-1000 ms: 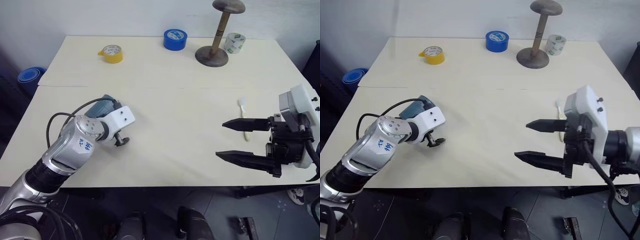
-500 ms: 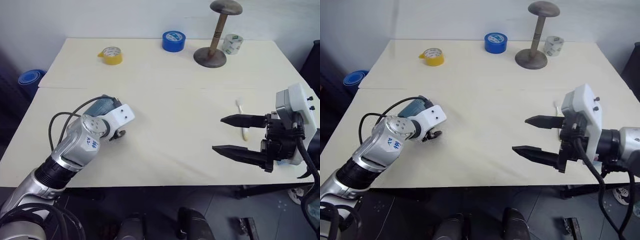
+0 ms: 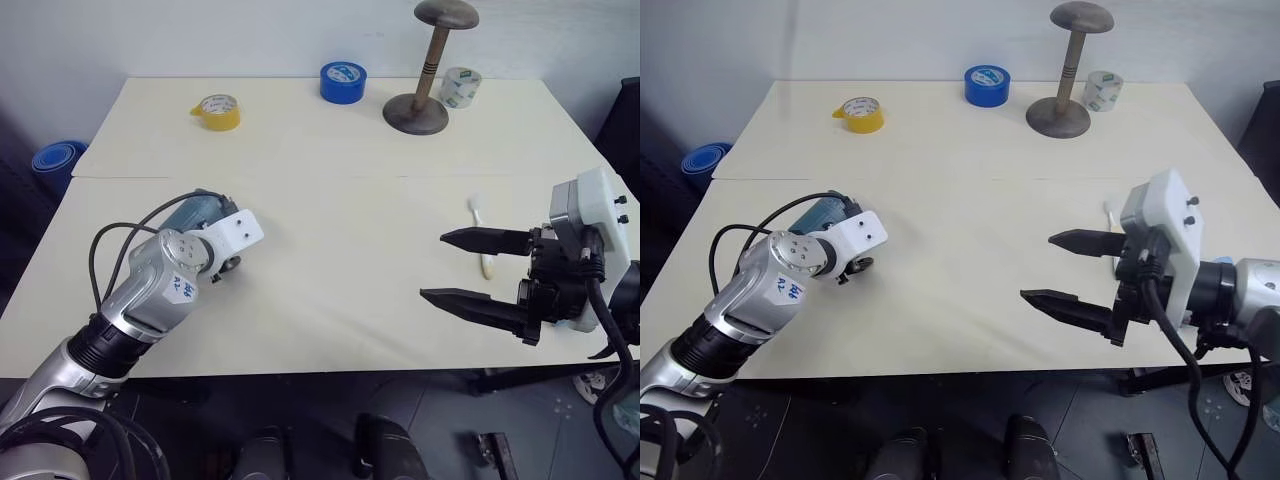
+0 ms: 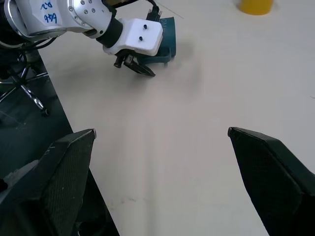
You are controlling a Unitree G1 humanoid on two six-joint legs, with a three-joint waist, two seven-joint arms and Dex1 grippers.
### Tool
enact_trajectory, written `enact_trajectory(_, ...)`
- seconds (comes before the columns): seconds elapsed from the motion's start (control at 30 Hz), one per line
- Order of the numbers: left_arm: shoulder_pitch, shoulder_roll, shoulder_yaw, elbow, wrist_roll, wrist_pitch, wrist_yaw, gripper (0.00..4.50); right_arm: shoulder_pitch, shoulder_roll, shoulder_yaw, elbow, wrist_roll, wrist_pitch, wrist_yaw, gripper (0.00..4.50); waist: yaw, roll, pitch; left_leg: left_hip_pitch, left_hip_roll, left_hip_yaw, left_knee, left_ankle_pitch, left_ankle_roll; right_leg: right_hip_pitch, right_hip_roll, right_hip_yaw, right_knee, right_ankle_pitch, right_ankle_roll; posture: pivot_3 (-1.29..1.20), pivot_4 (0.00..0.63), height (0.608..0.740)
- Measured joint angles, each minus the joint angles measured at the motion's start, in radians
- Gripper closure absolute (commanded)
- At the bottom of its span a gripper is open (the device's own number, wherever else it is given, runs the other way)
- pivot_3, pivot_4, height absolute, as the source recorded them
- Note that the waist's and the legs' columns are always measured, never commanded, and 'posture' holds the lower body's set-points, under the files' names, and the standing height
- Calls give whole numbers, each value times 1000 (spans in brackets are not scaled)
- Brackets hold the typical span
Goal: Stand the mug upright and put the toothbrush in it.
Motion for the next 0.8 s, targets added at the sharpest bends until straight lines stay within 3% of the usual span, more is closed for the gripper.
enact_trajectory(0.13,11,0,9,-16,28,8,1,825,-5,6,3,-1,10,-5,-12,0,0,1,0,0,0,0,0,0,0,0,0,0,0,0,0,0,150,740)
enact_trajectory(0.27,30,-18,28,-25,40,19,9,825,-36,3,22,7,13,-3,-6,0,0,2,-1,0,0,0,0,0,0,0,0,0,0,0,0,0,150,740)
enact_trajectory(0.67,81,-44,51,-60,30,42,-13,4470,-77,-6,39,44,-4,6,46,0,-1,3,-2,1,0,1,0,0,0,0,0,0,0,0,0,0,150,740)
enact_trajectory(0.8,89,-45,65,-68,20,55,-18,4470,-67,-6,40,45,-30,10,70,0,-1,3,-2,1,0,1,0,0,0,0,0,0,0,0,0,0,150,740)
